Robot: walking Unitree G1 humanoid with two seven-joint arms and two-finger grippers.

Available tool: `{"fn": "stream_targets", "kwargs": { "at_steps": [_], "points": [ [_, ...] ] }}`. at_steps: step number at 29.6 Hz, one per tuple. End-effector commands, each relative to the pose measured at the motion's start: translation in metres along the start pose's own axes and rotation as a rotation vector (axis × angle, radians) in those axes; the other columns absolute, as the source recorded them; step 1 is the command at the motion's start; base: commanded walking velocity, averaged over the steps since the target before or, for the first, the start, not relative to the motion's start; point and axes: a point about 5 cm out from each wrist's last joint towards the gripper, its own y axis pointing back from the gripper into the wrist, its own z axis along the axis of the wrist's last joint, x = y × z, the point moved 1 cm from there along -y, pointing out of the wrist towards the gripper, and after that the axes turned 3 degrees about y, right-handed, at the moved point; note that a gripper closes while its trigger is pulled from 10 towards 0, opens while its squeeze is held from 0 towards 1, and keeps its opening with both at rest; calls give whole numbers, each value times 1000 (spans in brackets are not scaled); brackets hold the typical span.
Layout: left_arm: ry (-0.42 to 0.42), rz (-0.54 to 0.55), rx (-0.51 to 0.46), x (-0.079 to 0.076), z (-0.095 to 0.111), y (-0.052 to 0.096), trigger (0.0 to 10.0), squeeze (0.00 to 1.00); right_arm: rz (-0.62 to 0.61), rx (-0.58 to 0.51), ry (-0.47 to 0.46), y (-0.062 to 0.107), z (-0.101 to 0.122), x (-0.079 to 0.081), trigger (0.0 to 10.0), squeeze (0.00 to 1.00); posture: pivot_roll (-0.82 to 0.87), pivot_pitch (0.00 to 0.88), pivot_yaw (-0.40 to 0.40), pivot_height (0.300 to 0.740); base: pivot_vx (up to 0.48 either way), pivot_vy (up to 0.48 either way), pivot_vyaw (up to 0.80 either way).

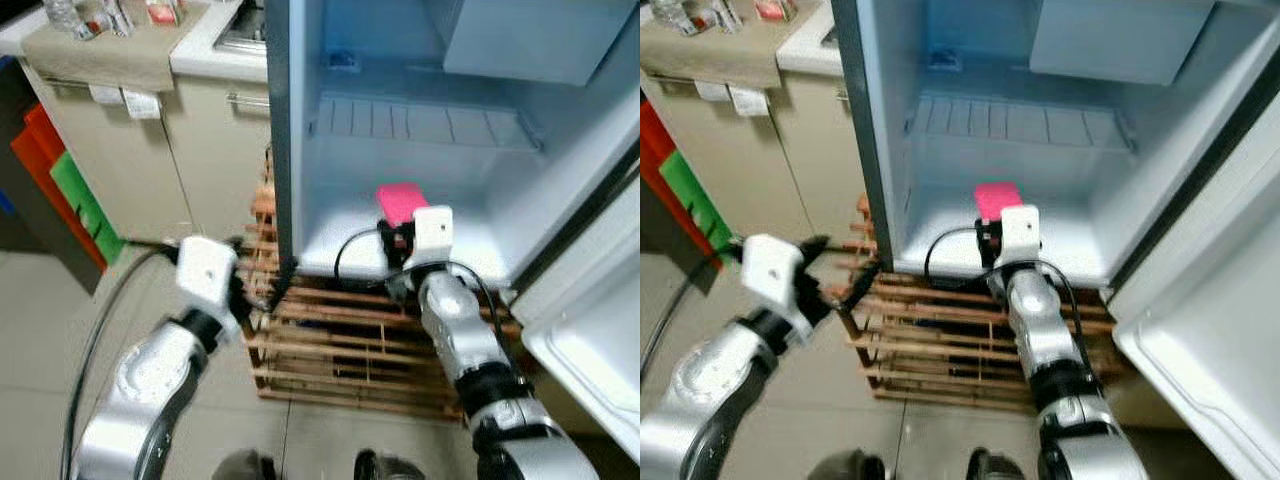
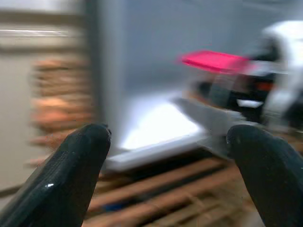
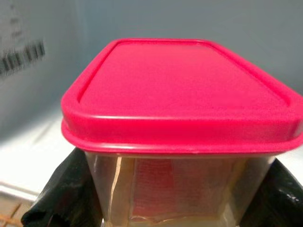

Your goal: Restocking fridge

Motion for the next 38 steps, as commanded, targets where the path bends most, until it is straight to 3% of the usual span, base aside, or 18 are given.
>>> {"fn": "stream_targets", "kwargs": {
  "at_steps": [1,5,8,13,20,25,27,35,38],
  "points": [
    [16,-96,7,-15,2,-1,10000,0,-13,-29,21,-3,6,-2,10000,0,141,224,-34,740,0,0,0],
    [24,-179,37,-27,1,-8,10000,0,-18,-90,70,-10,20,5,10000,0,135,256,-12,740,0,0,0],
    [31,-215,45,-33,4,-4,10000,0,-26,-164,87,-15,38,15,10000,0,134,280,5,740,0,0,0],
    [47,-216,52,-37,4,2,10000,0,-41,-207,97,-18,49,21,10000,0,142,293,9,740,0,0,0],
    [97,-196,68,-48,1,17,10000,0,-102,-155,9,-30,56,29,10000,0,172,328,-2,740,0,0,0],
    [108,-188,69,-53,1,21,10000,0,-180,-89,-48,-33,54,24,10000,0,187,339,-10,740,0,0,0],
    [111,-179,70,-52,0,23,10000,0,-220,-65,-78,-33,50,19,10000,1000,190,339,-12,740,0,0,0],
    [91,-133,69,-47,0,23,10000,0,-241,-55,-87,-34,49,19,10000,1000,180,329,-15,740,0,0,0],
    [68,-81,68,-40,-1,12,10000,0,-208,-91,-88,-35,56,21,10000,1000,149,297,-15,740,0,0,0]
  ]
}}
